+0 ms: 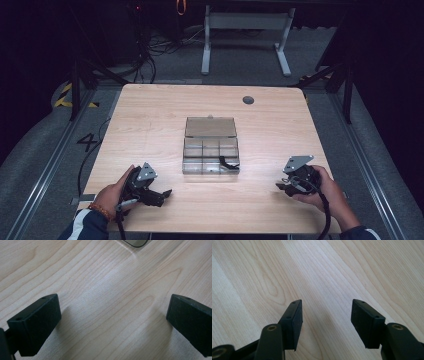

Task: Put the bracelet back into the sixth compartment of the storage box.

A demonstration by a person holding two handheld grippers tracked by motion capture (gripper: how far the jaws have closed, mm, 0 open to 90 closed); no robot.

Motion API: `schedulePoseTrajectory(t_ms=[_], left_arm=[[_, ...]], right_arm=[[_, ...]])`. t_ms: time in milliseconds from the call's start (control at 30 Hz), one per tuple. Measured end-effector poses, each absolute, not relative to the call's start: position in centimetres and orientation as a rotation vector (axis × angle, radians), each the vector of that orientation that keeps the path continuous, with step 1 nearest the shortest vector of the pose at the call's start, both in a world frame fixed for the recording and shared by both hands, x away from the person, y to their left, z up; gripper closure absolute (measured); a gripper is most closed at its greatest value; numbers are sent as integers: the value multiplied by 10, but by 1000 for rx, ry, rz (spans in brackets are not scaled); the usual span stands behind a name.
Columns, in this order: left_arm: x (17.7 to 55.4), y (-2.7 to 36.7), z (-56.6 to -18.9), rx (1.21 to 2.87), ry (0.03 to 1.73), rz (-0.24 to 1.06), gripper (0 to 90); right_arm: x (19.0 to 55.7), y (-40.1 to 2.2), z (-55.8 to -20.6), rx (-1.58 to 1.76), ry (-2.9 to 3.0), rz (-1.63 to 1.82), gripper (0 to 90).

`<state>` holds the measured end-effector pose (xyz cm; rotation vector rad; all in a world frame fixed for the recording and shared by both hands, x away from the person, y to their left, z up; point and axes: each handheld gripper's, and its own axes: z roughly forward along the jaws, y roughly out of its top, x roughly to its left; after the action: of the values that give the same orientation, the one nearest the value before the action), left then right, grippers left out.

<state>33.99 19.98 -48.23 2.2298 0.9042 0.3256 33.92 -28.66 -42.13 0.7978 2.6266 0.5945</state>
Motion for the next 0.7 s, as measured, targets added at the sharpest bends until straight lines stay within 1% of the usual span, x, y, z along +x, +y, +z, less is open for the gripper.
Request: schedulePoseTrajectory(t_ms=[233,700], left_arm=[[340,200,-482,2229,905,326,0],[340,200,-482,2229,904,326,0]], right_arm=[[330,-300,-426,808,2609,638,422],[315,-334,-445,933,2514,721,342]])
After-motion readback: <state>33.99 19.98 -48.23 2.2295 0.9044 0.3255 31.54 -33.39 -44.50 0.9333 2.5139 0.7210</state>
